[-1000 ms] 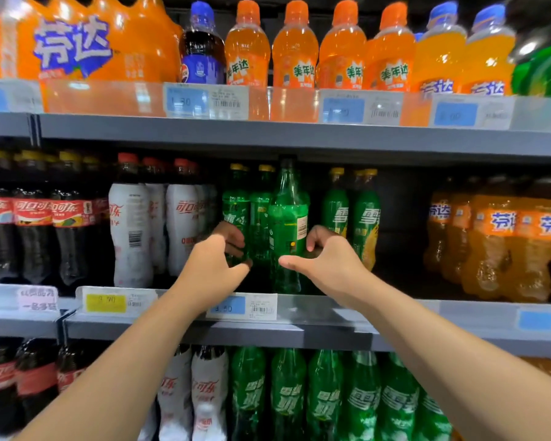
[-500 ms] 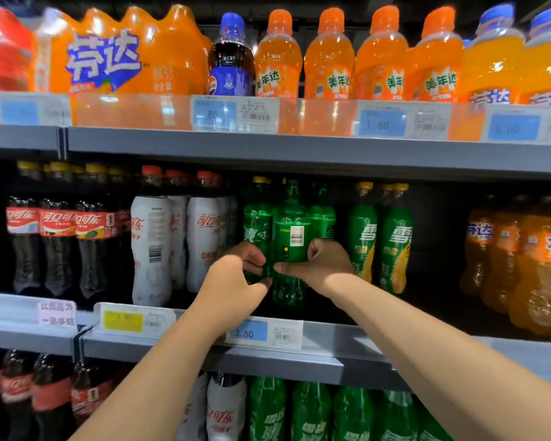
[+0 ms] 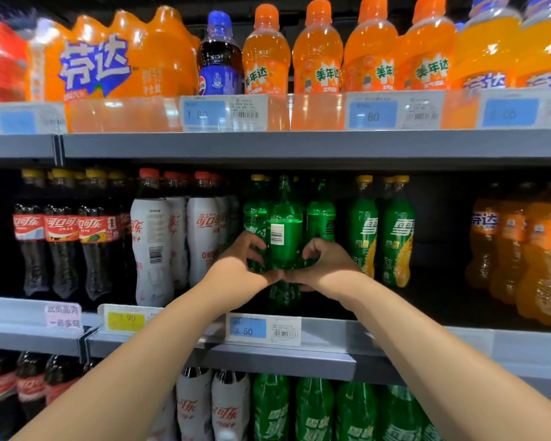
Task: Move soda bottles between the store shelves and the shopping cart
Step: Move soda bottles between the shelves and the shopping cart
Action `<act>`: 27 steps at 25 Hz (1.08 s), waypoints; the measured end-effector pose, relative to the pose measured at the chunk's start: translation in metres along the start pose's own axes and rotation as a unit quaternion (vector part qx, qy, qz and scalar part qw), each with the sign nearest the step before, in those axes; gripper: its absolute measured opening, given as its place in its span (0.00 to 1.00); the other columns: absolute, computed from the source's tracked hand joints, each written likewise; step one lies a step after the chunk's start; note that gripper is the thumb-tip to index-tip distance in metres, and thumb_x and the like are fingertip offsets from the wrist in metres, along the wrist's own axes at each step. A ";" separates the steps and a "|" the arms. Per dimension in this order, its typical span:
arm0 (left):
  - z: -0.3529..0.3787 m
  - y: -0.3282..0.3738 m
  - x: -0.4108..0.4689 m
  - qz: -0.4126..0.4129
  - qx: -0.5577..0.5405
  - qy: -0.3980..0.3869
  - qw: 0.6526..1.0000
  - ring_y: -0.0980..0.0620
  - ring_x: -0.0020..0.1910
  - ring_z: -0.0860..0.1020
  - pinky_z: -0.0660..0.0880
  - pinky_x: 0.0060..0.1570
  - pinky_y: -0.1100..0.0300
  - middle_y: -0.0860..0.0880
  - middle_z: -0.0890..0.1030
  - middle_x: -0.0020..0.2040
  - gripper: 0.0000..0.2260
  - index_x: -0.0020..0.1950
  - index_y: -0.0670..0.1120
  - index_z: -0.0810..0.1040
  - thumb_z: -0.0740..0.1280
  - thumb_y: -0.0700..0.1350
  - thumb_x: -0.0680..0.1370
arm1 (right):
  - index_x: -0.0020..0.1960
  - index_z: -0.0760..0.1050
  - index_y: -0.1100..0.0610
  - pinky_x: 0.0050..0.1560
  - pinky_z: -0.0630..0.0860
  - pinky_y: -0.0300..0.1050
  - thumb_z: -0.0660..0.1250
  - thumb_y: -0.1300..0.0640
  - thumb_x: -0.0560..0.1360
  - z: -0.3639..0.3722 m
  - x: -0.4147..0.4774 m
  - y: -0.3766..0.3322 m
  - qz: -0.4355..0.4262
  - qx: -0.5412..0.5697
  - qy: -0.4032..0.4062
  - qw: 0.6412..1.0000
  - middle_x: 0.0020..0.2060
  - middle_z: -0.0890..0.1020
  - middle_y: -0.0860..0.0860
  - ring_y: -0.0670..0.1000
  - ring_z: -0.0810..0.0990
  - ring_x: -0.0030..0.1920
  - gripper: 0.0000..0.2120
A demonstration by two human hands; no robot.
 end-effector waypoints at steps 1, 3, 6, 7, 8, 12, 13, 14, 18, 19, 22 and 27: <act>-0.002 0.000 0.004 -0.004 0.003 0.004 1.000 0.58 0.45 0.81 0.77 0.43 0.61 0.57 0.80 0.48 0.22 0.50 0.60 0.69 0.80 0.54 0.67 | 0.49 0.73 0.54 0.41 0.86 0.48 0.82 0.60 0.66 0.001 -0.001 0.000 0.002 0.033 -0.018 0.999 0.51 0.78 0.50 0.52 0.83 0.48 0.20; -0.006 -0.001 0.010 -0.012 0.013 0.008 1.000 0.58 0.46 0.81 0.78 0.45 0.59 0.57 0.81 0.48 0.24 0.49 0.59 0.69 0.82 0.57 0.64 | 0.50 0.72 0.53 0.40 0.86 0.46 0.78 0.67 0.68 0.002 -0.002 0.000 0.000 0.077 -0.037 0.996 0.54 0.78 0.51 0.52 0.82 0.50 0.19; -0.011 -0.010 0.018 -0.031 -0.023 -0.031 0.999 0.53 0.50 0.83 0.80 0.53 0.51 0.54 0.83 0.52 0.23 0.51 0.60 0.70 0.81 0.55 0.66 | 0.53 0.74 0.54 0.43 0.86 0.48 0.78 0.69 0.69 0.001 0.002 0.002 0.002 0.118 -0.038 0.992 0.53 0.81 0.54 0.54 0.84 0.50 0.20; -0.012 -0.015 0.018 -0.042 -0.051 -0.058 0.996 0.52 0.53 0.82 0.80 0.57 0.48 0.53 0.82 0.56 0.20 0.53 0.61 0.71 0.79 0.53 0.69 | 0.55 0.74 0.54 0.44 0.86 0.47 0.78 0.69 0.70 0.002 0.002 0.002 0.005 0.133 -0.047 0.990 0.52 0.82 0.55 0.55 0.85 0.50 0.20; -0.013 -0.019 0.016 -0.055 -0.080 -0.085 0.992 0.52 0.56 0.81 0.79 0.59 0.47 0.53 0.81 0.59 0.19 0.54 0.63 0.71 0.77 0.51 0.72 | 0.56 0.75 0.53 0.44 0.85 0.47 0.78 0.69 0.70 0.003 0.003 0.003 0.004 0.139 -0.058 0.989 0.52 0.83 0.56 0.55 0.85 0.49 0.21; -0.015 -0.021 0.012 -0.045 -0.068 -0.056 0.995 0.57 0.52 0.82 0.79 0.51 0.58 0.58 0.81 0.55 0.30 0.55 0.62 0.72 0.78 0.65 0.58 | 0.51 0.81 0.50 0.40 0.85 0.45 0.78 0.64 0.71 0.005 0.004 0.001 -0.038 0.089 -0.034 0.995 0.49 0.84 0.51 0.52 0.86 0.46 0.13; -0.014 -0.023 0.014 -0.038 -0.060 -0.031 0.997 0.55 0.50 0.82 0.80 0.49 0.57 0.56 0.81 0.53 0.32 0.54 0.59 0.72 0.80 0.65 0.56 | 0.49 0.82 0.50 0.40 0.85 0.45 0.78 0.63 0.72 0.006 0.004 0.000 -0.046 0.080 -0.025 0.995 0.49 0.84 0.50 0.52 0.85 0.47 0.11; -0.015 -0.024 0.017 -0.037 -0.050 -0.012 0.998 0.52 0.50 0.82 0.80 0.50 0.54 0.54 0.81 0.51 0.30 0.53 0.57 0.71 0.82 0.61 0.58 | 0.48 0.83 0.50 0.41 0.86 0.45 0.78 0.63 0.72 0.006 0.004 -0.001 -0.049 0.072 -0.023 0.996 0.49 0.84 0.48 0.51 0.85 0.48 0.10; -0.016 -0.028 0.022 -0.041 -0.031 -0.013 0.999 0.49 0.51 0.81 0.79 0.55 0.51 0.55 0.79 0.50 0.22 0.56 0.54 0.69 0.79 0.47 0.72 | 0.49 0.83 0.50 0.44 0.85 0.43 0.77 0.63 0.74 0.008 -0.001 -0.005 -0.041 0.060 -0.039 0.997 0.53 0.81 0.42 0.49 0.83 0.50 0.10; -0.016 -0.030 0.021 -0.037 -0.037 -0.009 0.999 0.52 0.49 0.81 0.79 0.51 0.54 0.55 0.79 0.51 0.21 0.56 0.54 0.69 0.79 0.46 0.72 | 0.49 0.83 0.49 0.44 0.85 0.43 0.76 0.64 0.74 0.009 -0.003 -0.006 -0.043 0.063 -0.042 0.996 0.54 0.81 0.43 0.49 0.83 0.51 0.11; -0.019 -0.028 0.017 0.008 -0.060 0.031 0.998 0.55 0.42 0.82 0.77 0.37 0.67 0.56 0.79 0.50 0.20 0.50 0.58 0.72 0.79 0.40 0.71 | 0.52 0.84 0.46 0.46 0.85 0.42 0.75 0.65 0.75 0.006 -0.004 -0.008 -0.058 0.099 -0.034 0.993 0.57 0.83 0.45 0.50 0.85 0.51 0.15; -0.022 -0.026 0.015 0.033 -0.043 0.060 0.997 0.57 0.44 0.83 0.81 0.47 0.59 0.55 0.80 0.50 0.17 0.46 0.58 0.76 0.77 0.38 0.72 | 0.60 0.82 0.43 0.49 0.84 0.42 0.74 0.64 0.76 0.007 -0.007 -0.005 -0.106 0.098 -0.063 0.988 0.59 0.81 0.46 0.50 0.86 0.51 0.19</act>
Point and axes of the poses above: each hand's wrist, its own x-axis towards the middle knuckle, its own z-axis out of the palm, y = z × x, the point moved 2 cm from there along x, towards the middle knuckle
